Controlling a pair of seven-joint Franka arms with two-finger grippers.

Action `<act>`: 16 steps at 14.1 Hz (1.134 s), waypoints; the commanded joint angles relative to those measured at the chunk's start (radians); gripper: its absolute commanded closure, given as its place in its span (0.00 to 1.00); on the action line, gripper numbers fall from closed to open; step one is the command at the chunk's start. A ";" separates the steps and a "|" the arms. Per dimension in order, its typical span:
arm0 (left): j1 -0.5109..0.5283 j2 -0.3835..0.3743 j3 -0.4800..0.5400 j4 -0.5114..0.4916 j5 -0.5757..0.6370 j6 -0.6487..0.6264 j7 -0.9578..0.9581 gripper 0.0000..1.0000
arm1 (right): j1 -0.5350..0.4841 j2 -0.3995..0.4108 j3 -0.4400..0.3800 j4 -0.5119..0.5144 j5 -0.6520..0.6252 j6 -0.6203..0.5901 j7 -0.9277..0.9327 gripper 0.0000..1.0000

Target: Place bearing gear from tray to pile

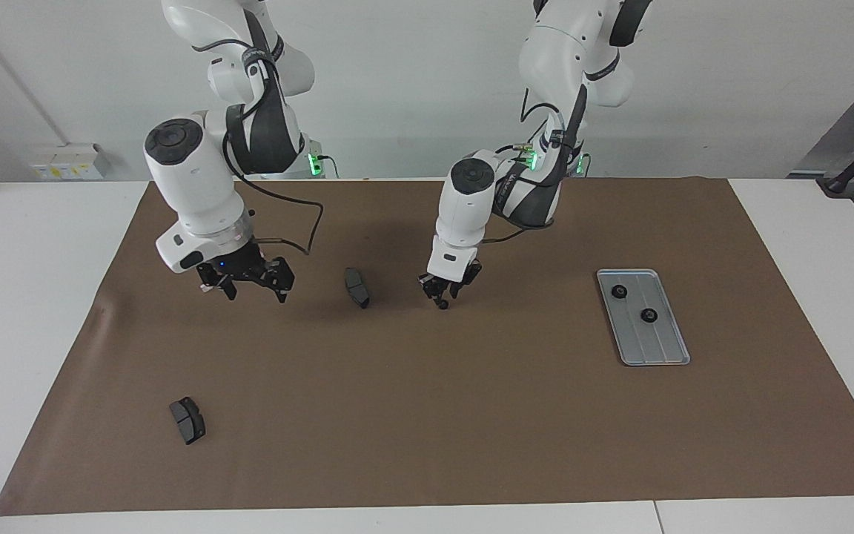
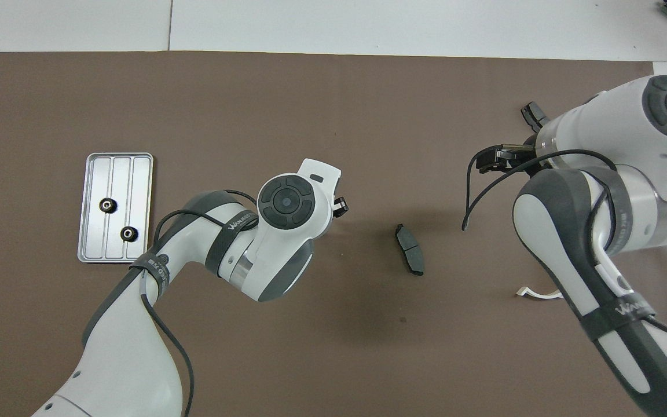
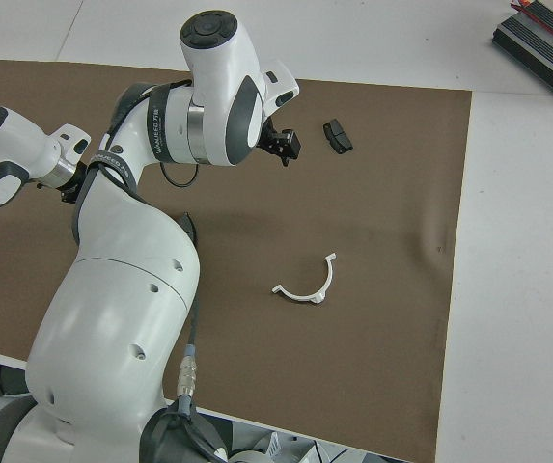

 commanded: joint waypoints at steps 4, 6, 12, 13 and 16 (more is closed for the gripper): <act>0.107 -0.043 0.027 0.055 0.041 -0.114 0.049 0.00 | 0.072 0.022 0.002 0.005 0.033 0.043 0.067 0.00; 0.200 -0.095 0.026 0.053 0.035 -0.194 0.235 0.00 | 0.109 0.032 0.003 0.005 0.033 0.068 0.120 0.00; 0.429 -0.118 0.029 0.031 0.030 -0.220 0.629 0.00 | 0.320 0.110 0.002 0.014 0.017 0.175 0.347 0.00; 0.472 -0.124 0.029 0.015 0.030 -0.216 0.714 0.00 | 0.357 0.127 0.002 0.014 0.016 0.207 0.376 0.00; 0.582 -0.146 0.029 -0.052 0.030 -0.168 0.963 0.00 | 0.420 0.168 0.000 0.018 0.008 0.223 0.409 0.00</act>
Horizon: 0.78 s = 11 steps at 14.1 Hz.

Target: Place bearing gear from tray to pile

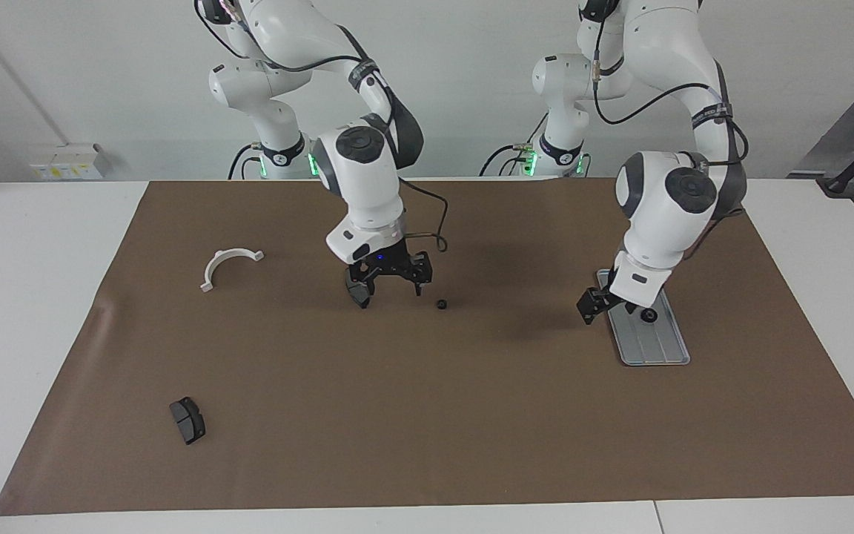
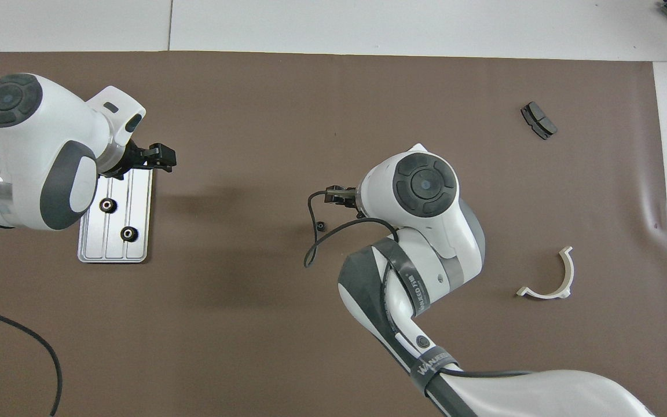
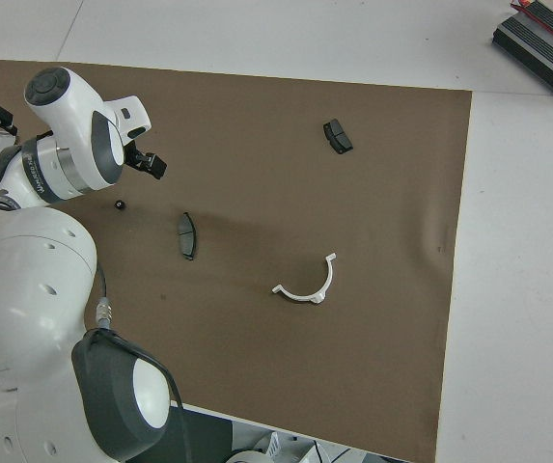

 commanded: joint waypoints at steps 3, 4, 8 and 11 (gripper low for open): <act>0.150 -0.067 -0.011 -0.187 0.006 0.190 0.252 0.00 | 0.073 0.105 -0.003 0.022 -0.083 0.068 0.090 0.00; 0.165 -0.067 -0.011 -0.210 0.006 0.227 0.260 0.00 | 0.074 0.125 -0.003 0.024 -0.100 0.098 0.105 0.00; 0.175 -0.053 -0.009 -0.274 0.005 0.313 0.259 0.00 | 0.093 0.161 -0.003 0.036 -0.105 0.130 0.106 0.21; 0.176 -0.043 -0.011 -0.304 0.005 0.362 0.246 0.00 | 0.096 0.176 -0.003 0.052 -0.105 0.124 0.106 0.32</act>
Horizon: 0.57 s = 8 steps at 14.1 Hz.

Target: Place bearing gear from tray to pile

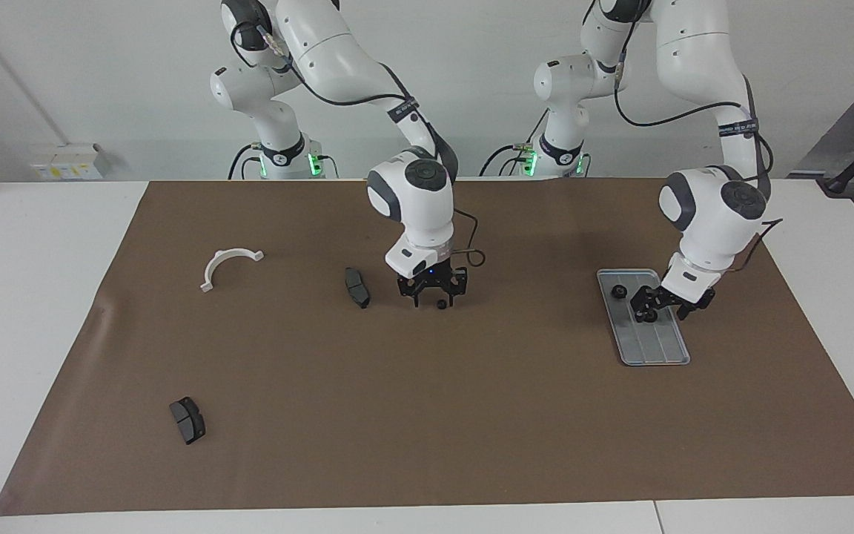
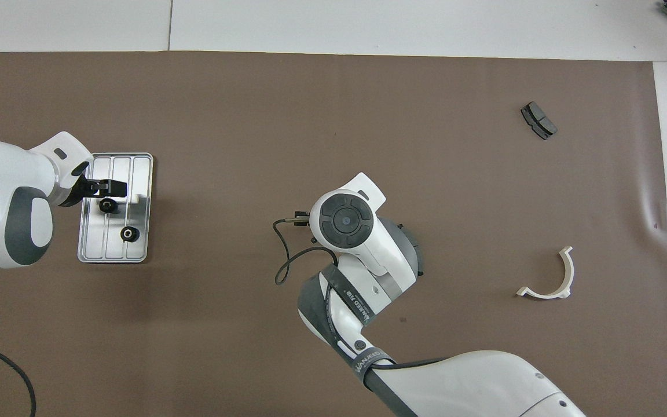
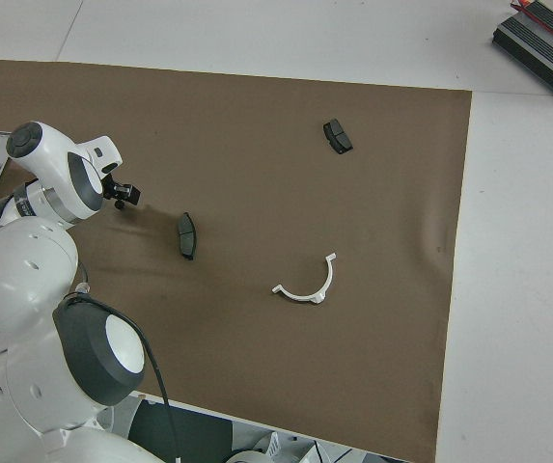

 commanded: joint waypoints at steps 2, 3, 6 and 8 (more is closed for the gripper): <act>0.013 -0.015 -0.008 -0.051 0.005 0.043 -0.007 0.00 | 0.030 0.039 -0.002 0.031 -0.021 0.011 0.022 0.37; 0.013 -0.014 -0.008 -0.058 0.005 0.049 -0.008 0.03 | 0.032 0.037 -0.002 0.031 -0.021 0.007 0.022 0.37; 0.013 -0.007 -0.007 -0.075 0.005 0.078 -0.009 0.18 | 0.038 0.037 -0.002 0.031 -0.021 -0.001 0.022 0.37; 0.013 -0.007 -0.008 -0.081 0.005 0.082 -0.009 0.31 | 0.039 0.036 -0.002 0.030 -0.021 -0.009 0.020 0.41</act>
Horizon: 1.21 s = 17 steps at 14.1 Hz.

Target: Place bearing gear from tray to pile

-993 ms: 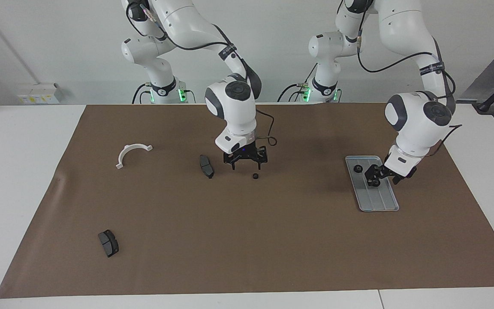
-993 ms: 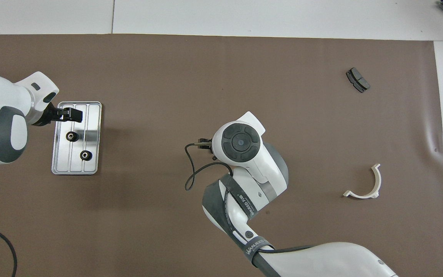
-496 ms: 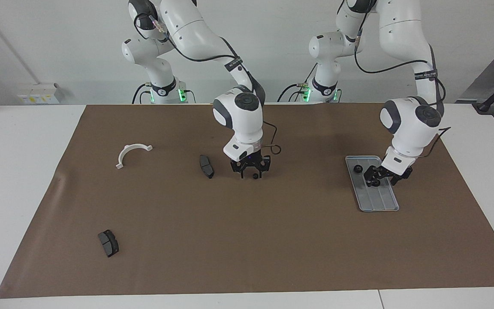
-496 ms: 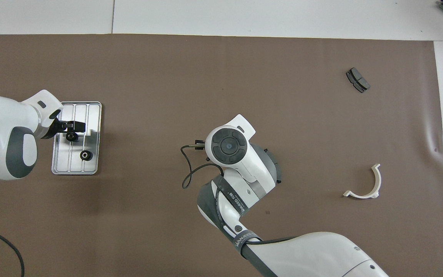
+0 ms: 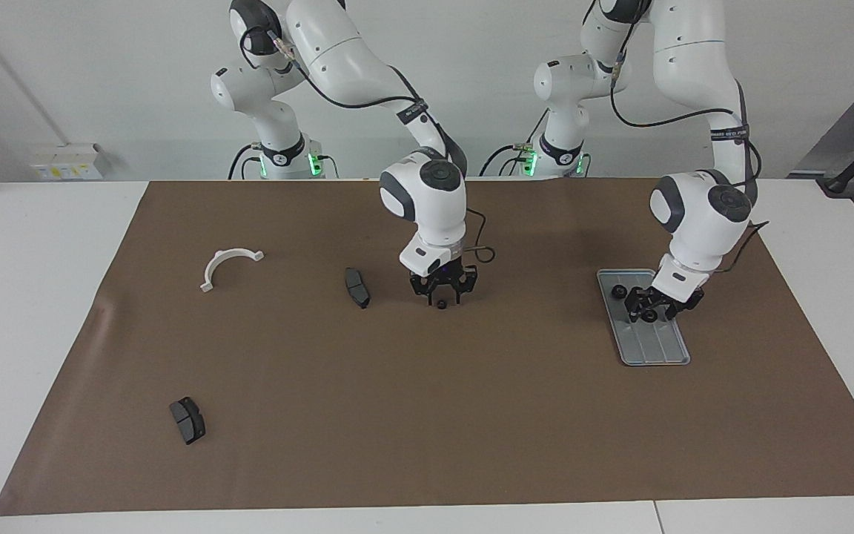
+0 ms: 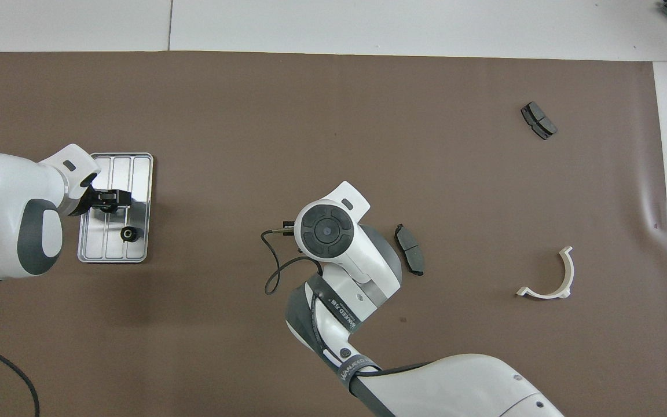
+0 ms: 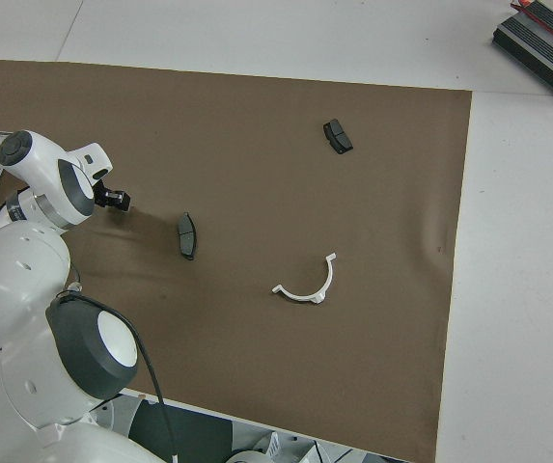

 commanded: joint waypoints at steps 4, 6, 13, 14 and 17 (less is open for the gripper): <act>0.014 -0.009 -0.008 -0.026 0.005 0.033 -0.005 0.56 | 0.001 0.012 -0.001 0.017 -0.024 -0.017 0.020 0.45; 0.014 -0.009 -0.007 -0.026 0.005 0.033 -0.005 0.65 | 0.003 0.012 -0.001 0.015 -0.024 -0.027 0.020 0.46; 0.014 -0.006 -0.007 -0.016 0.005 0.032 -0.005 0.90 | 0.003 0.010 -0.001 0.014 -0.029 -0.042 0.019 0.55; 0.013 -0.006 -0.008 -0.006 0.005 0.024 -0.005 0.93 | 0.003 0.010 -0.001 0.014 -0.029 -0.042 0.020 0.58; -0.006 0.003 -0.011 0.081 0.005 -0.060 -0.073 0.95 | 0.001 0.012 -0.001 0.017 -0.029 -0.036 0.020 0.97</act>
